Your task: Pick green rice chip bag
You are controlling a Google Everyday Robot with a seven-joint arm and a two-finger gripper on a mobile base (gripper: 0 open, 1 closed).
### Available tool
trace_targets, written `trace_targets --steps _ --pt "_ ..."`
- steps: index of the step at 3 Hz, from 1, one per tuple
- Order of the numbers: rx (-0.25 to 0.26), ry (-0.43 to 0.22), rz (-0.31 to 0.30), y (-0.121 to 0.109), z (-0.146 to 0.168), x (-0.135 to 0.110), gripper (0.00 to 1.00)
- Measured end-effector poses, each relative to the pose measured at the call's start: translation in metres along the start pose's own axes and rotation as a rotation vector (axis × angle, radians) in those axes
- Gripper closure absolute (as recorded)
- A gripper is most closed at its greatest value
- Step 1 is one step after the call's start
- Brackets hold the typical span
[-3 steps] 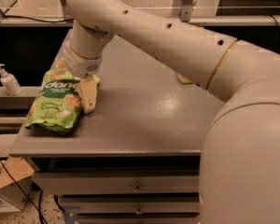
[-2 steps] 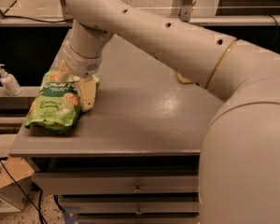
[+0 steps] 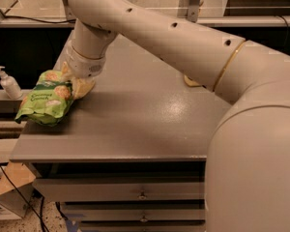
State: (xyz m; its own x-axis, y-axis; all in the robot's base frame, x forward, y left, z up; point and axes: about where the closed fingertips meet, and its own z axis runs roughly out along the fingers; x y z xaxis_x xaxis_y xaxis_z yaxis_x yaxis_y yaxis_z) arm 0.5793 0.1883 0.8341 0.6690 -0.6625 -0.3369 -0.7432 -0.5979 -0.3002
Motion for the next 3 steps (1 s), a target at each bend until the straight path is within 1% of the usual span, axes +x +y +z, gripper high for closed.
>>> trace_targets --steps 1,2,3 --pt "0.08 -0.013 0.012 0.0 -0.024 -0.002 1.0" --pt "0.151 -0.025 0.026 0.0 -0.051 -0.004 1.0" --pt "0.232 -0.009 0.035 -0.004 -0.118 -0.004 1.0"
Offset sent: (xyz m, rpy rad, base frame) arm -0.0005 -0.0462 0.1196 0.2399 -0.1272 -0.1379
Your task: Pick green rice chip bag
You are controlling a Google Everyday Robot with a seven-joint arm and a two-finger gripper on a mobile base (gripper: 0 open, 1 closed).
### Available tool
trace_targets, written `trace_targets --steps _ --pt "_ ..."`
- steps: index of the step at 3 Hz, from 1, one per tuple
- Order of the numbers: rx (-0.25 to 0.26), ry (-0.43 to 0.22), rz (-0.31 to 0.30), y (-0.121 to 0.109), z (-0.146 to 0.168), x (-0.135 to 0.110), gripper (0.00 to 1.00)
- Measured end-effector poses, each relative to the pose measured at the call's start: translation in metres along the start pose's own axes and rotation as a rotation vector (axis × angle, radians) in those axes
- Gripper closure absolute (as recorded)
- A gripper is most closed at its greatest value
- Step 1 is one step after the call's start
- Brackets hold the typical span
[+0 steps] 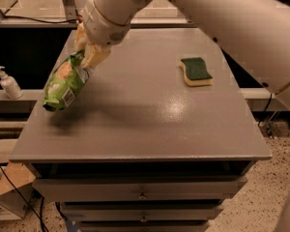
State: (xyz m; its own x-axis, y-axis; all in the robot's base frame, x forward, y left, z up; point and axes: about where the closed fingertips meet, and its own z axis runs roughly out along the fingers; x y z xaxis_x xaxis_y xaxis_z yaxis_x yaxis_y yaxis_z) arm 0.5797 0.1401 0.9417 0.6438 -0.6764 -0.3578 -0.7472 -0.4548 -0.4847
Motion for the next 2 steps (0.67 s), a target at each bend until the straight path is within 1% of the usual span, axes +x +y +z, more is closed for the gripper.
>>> trace_targets --steps 1,2 --pt "0.062 0.024 -0.011 -0.011 -0.068 0.011 1.0" --pt "0.121 0.001 -0.03 -0.019 -0.128 0.029 1.0"
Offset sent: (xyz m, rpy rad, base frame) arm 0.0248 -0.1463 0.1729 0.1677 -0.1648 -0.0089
